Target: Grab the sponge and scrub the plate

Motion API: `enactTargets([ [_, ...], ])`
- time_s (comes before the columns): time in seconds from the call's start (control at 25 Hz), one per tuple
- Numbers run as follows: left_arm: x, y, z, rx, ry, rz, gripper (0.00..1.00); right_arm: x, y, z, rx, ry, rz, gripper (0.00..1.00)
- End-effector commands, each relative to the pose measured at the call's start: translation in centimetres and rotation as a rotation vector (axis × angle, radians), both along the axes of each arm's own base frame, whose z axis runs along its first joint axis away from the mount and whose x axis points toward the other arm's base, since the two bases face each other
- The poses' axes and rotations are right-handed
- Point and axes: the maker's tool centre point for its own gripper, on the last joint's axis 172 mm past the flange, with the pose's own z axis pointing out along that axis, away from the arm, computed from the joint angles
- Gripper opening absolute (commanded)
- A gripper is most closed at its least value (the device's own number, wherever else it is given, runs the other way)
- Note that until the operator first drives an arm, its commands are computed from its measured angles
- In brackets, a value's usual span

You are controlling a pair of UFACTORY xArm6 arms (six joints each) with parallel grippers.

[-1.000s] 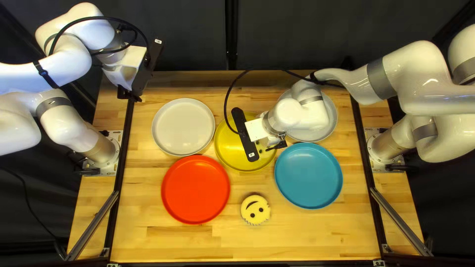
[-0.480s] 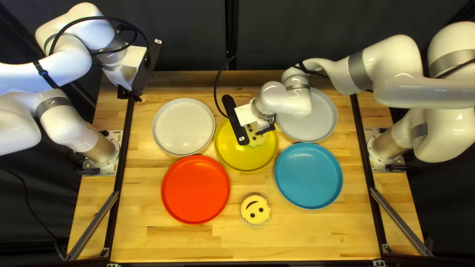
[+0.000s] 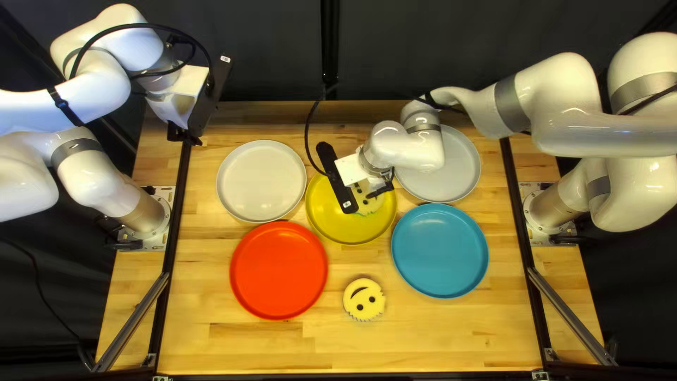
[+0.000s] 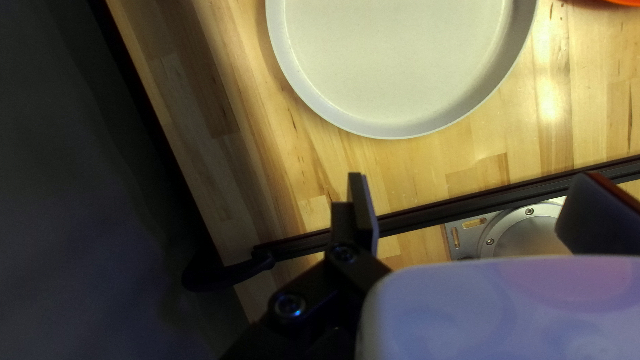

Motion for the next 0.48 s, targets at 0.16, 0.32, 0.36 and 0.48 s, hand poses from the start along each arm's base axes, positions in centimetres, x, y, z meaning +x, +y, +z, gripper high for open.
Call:
enactTargets([
  [0.16,0.0,0.0,0.0,0.000,0.000,0.000,1.00,1.0,-4.5,0.0,0.014,0.009,-0.022,0.00],
  [0.32,0.0,0.0,0.0,0.000,0.000,0.000,1.00,2.1,-6.1,0.0,0.023,0.011,-0.037,0.00],
  [0.36,0.0,0.0,0.0,0.000,0.000,0.000,1.00,2.5,-6.3,0.0,0.025,0.010,-0.039,0.00],
  [0.48,0.0,0.0,0.0,0.000,0.000,0.000,1.00,3.4,-6.0,0.3,0.032,0.005,-0.045,0.00],
])
